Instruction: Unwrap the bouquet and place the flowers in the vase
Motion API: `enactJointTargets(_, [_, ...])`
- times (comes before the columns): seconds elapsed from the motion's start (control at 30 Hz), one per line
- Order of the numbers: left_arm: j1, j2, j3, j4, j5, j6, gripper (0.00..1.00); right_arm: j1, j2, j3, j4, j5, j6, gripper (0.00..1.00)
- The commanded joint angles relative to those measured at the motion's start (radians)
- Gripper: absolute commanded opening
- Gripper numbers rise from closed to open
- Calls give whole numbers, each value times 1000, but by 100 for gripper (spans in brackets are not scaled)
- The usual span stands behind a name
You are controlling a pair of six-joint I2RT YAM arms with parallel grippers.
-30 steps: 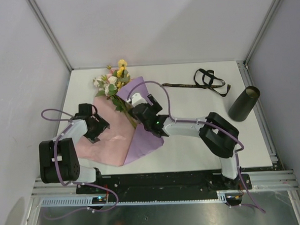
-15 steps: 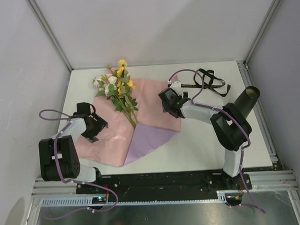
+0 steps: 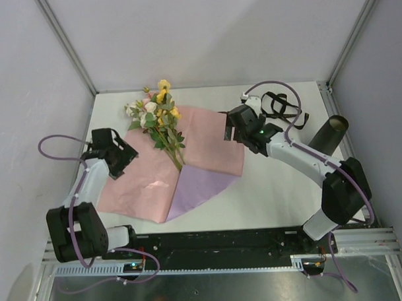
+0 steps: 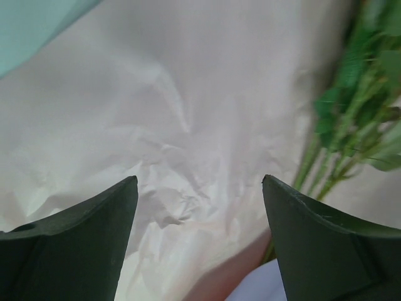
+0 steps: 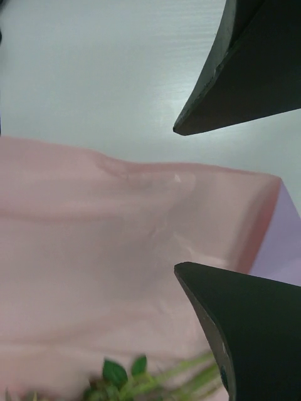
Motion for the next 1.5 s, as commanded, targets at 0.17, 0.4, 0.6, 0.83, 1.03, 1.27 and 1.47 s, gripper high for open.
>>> enactJointTargets(0.17, [5, -127, 40, -1, 196, 190, 87, 12, 72, 12, 328, -724, -148, 92])
enactJointTargets(0.4, [6, -82, -24, 2, 262, 136, 90, 7, 318, 113, 448, -1142, -211, 93])
enactJointTargets(0.6, [6, 23, -11, 8, 188, 70, 90, 8, 463, 216, 388, -1193, -233, 90])
enactJointTargets(0.83, [6, 148, 22, 16, 117, 22, 91, 7, 549, 237, 388, -1336, -281, 88])
enactJointTargets(1.03, [7, 255, 48, 22, 111, -1, 91, 7, 560, 264, 320, -1407, -333, 87])
enactJointTargets(1.27, [9, 261, 55, 21, 83, -2, 91, 31, 480, 216, 188, -1423, -425, 84])
enactJointTargets(1.47, [10, 264, 54, 22, 82, 0, 91, 73, 321, 71, 113, -1373, -461, 82])
